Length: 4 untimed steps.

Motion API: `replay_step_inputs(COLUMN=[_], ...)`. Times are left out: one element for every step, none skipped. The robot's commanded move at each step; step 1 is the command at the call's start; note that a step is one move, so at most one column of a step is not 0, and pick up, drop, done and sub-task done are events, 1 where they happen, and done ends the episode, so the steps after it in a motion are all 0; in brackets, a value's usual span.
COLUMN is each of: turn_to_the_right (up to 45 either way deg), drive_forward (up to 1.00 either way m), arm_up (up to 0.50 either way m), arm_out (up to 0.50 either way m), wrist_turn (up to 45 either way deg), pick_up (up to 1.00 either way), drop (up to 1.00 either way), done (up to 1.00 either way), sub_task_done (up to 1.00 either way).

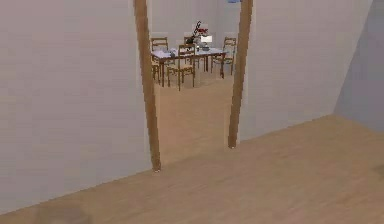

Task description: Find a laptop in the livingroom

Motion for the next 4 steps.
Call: replay_step_inputs(turn_to_the_right=[0.0,0.0,-39.0,0.0], drive_forward=[1.0,0.65,0.0,1.0], arm_up=[0.0,0.0,0.0,0.0], arm_out=[0.0,0.0,0.0,0.0], wrist_turn=[0.0,0.0,0.0,0.0], pick_up=[0.0,0.0,0.0,0.0], drop=[0.0,0.0,0.0,0.0], done=[0.0,0.0,0.0,0.0], sub_task_done=[0.0,0.0,0.0,0.0])
